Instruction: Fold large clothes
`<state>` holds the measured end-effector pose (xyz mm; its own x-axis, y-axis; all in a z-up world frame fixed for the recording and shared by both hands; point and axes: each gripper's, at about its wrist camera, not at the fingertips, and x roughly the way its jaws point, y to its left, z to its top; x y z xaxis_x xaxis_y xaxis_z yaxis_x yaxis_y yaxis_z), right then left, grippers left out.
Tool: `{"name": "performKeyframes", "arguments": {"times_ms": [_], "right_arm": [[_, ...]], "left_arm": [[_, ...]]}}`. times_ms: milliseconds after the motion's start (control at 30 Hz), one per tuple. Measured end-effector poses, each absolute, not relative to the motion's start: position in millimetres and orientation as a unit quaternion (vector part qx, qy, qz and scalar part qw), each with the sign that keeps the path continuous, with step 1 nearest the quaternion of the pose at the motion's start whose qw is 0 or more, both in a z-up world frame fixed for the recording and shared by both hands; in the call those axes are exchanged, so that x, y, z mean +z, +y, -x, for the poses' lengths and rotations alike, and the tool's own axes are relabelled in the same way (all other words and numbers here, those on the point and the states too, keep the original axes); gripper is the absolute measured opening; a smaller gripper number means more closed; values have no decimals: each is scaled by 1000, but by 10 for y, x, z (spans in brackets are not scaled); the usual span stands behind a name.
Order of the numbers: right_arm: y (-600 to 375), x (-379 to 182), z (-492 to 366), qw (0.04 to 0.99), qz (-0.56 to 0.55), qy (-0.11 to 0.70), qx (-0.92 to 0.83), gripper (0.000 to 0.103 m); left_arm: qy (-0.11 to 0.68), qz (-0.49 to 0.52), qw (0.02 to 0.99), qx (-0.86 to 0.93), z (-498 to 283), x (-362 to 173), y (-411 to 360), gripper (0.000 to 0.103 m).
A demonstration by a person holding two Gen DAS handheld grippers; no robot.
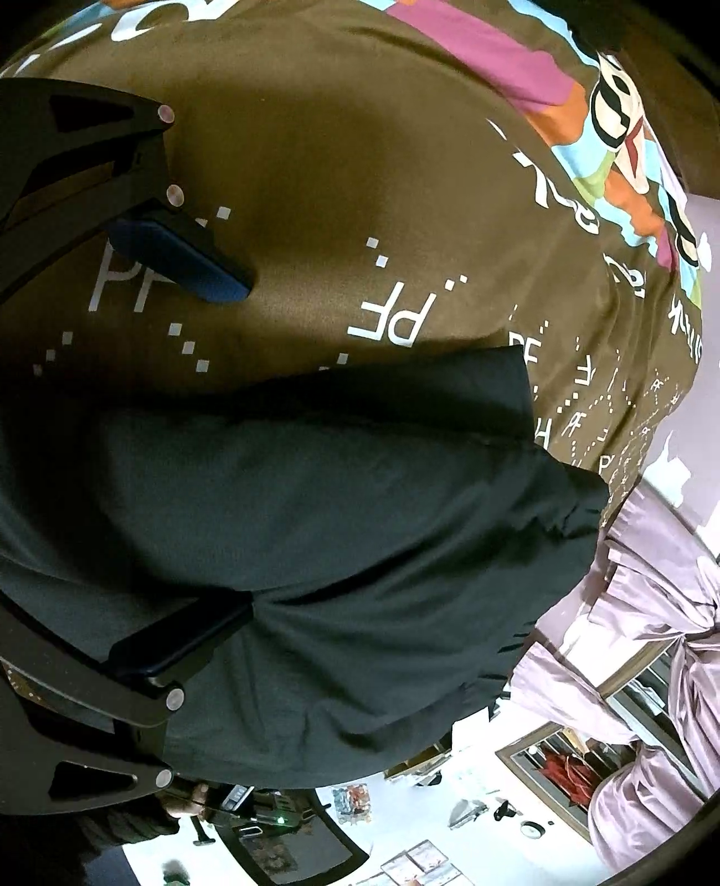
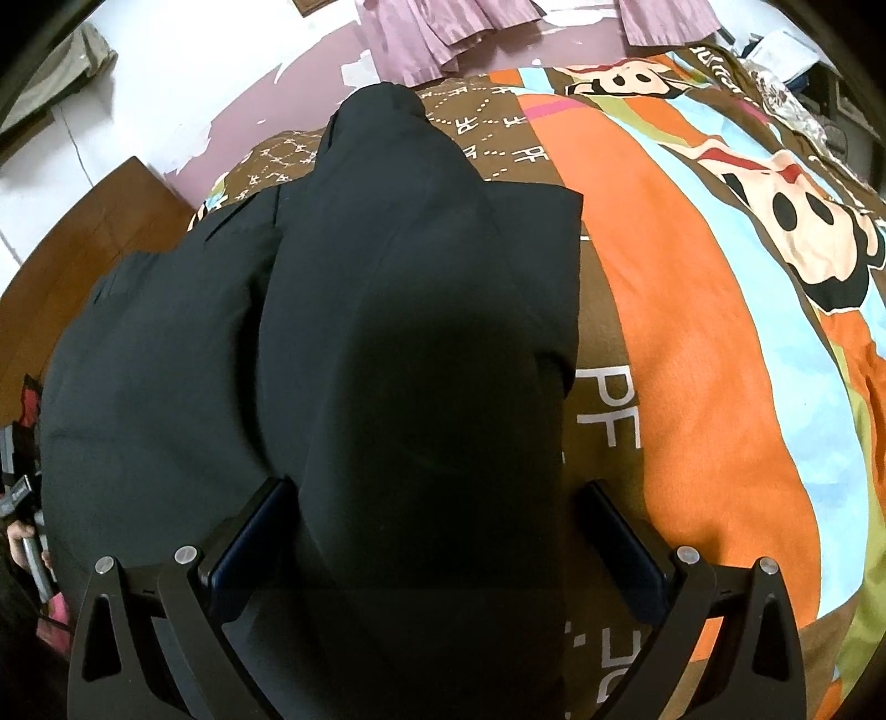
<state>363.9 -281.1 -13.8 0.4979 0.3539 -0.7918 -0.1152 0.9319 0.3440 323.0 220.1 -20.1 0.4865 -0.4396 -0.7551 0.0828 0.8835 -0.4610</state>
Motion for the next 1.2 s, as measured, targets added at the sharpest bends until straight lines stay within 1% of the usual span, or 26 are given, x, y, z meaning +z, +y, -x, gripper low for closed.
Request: {"name": "performKeyframes", "arguments": {"times_ms": [233, 433, 700, 900, 1067, 1200], "right_arm": [[-2840, -155, -3620, 858, -132, 476, 143, 103], [-2927, -173, -3587, 854, -163, 466, 163, 103], [-2990, -172, -3626, 829, -195, 487, 195, 103], [-3077, -187, -3659, 803, -250, 508, 184, 103], [-2978, -110, -3692, 799, -233, 533, 156, 103], [-2969, -104, -3675, 803, -250, 525, 129, 103]], "left_arm": [[477, 194, 841, -167, -3231, -222, 2237, 102], [472, 202, 838, -184, -3271, -236, 2285, 102], [475, 188, 827, -236, -3270, -201, 2174, 102], [489, 147, 833, -213, -3293, -135, 2014, 102], [490, 136, 835, -211, -3277, -134, 1946, 102], [492, 140, 832, -215, -3296, -138, 1913, 102]]}}
